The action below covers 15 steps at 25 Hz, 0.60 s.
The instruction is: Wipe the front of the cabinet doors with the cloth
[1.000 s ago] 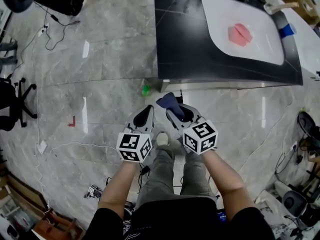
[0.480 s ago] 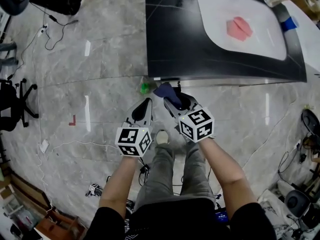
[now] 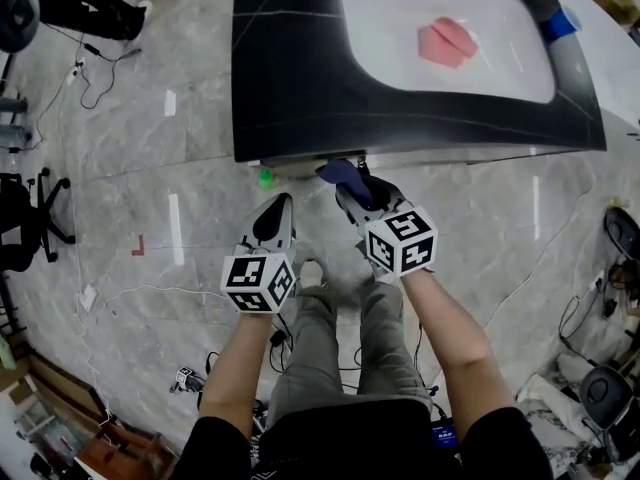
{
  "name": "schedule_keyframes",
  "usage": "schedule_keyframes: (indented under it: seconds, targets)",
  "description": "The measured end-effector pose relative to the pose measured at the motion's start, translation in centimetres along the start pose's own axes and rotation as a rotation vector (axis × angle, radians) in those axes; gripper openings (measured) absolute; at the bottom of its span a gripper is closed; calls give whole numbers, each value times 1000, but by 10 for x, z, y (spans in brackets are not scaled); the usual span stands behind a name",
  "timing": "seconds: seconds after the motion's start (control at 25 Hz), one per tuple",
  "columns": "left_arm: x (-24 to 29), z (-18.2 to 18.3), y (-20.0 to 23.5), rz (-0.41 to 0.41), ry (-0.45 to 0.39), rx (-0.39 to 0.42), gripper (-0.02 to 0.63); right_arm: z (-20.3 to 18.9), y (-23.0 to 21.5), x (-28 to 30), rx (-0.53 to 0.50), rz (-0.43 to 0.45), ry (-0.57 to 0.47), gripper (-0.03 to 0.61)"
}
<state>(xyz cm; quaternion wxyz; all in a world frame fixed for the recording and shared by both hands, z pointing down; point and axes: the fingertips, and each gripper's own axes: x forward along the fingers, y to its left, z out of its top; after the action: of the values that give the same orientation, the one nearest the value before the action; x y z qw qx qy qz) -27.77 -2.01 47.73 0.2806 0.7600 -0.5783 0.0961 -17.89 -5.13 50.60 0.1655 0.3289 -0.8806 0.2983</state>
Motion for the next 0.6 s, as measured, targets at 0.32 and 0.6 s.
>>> schedule_keyframes:
  seconds: [0.32,0.6]
  targets:
    - [33,-11,-73,-66,20,28,9,-1,-72,-55,31,-75,-24,123]
    - [64,-20,-133,-112,33,66,9,-3,-140,-106,84,-151,-61,123]
